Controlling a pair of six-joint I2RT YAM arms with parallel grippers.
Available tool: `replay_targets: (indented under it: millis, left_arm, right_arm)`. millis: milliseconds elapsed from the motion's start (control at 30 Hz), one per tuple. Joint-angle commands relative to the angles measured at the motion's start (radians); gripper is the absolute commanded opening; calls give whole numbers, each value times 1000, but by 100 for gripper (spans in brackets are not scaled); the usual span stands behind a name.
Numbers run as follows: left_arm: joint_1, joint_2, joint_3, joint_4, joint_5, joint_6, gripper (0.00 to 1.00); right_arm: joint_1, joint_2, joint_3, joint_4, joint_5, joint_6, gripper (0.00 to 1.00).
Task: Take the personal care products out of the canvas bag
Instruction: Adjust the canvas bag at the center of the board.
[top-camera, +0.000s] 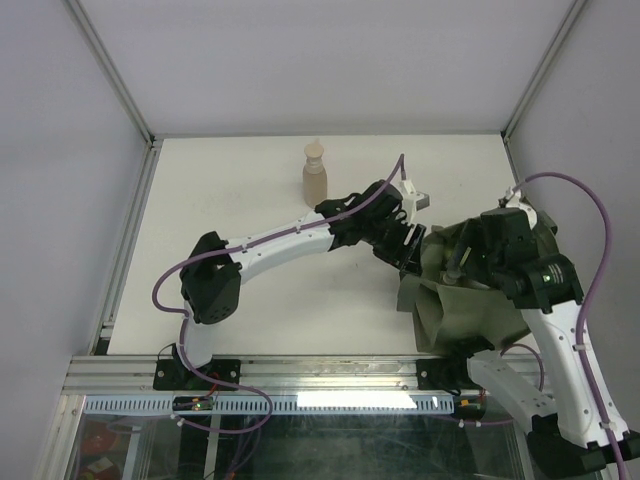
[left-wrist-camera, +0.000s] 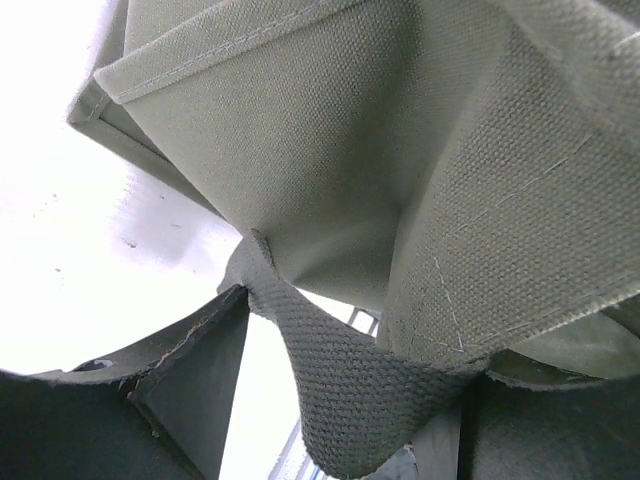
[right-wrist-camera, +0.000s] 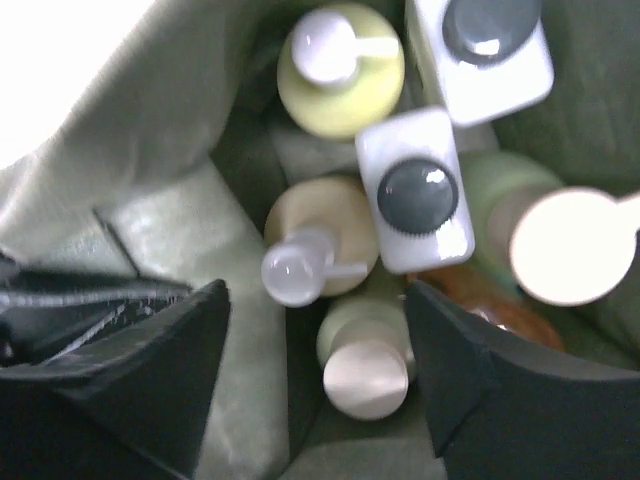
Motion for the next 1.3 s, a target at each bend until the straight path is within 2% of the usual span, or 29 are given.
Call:
replay_targets:
  millis: [0, 67, 133, 200, 267, 300, 400, 533, 667, 800, 933, 1100, 1233, 1267]
  left_arm:
    - [-34, -5, -9, -66, -56, 91, 57]
    - [-40, -3, -12, -65, -80, 119, 57]
    - [-40, -1, -22, -66, -114, 143, 57]
    - [-40, 1, -32, -65, -137, 161, 57]
    - [-40, 10, -34, -63, -139, 172, 59]
    - [-40, 17, -32, -63, -136, 172, 60]
    - [-39, 34, 13, -76, -112, 185, 66]
    - [-17, 53, 136, -138, -99, 214, 72]
    - [35, 45, 226, -161, -37, 157, 79]
    - [58, 27, 289, -155, 66, 83, 92]
    - [57, -4, 285, -86, 182, -39, 97]
    - [40, -56, 205, 9, 237, -167, 98]
    - [26, -72, 188, 41, 258, -242, 93]
    - [24, -75, 188, 44, 258, -256, 91]
  right_arm:
    - [-3, 12, -27, 244, 82, -175, 79]
    - [-4, -31, -48, 305, 12, -193, 82]
    - [-4, -78, -94, 337, 12, -145, 88]
    - [-6, -87, -119, 274, 102, -40, 89]
    - [-7, -70, -119, 153, 227, 138, 89]
    - [-6, -74, -131, 127, 241, 207, 89]
    - [-7, -133, -196, 157, 123, 270, 88]
    - [-5, -196, -189, 212, -73, 155, 88]
    - [-5, -148, -53, 75, -77, 38, 88]
    - [-5, -105, 34, -29, -132, -80, 88]
    - [-6, -88, 129, -102, -211, -138, 88]
    - [-5, -54, 273, -197, -267, -174, 84]
    - [-5, -74, 303, -211, -402, -177, 70]
    - [-6, -78, 294, -211, -456, -170, 63]
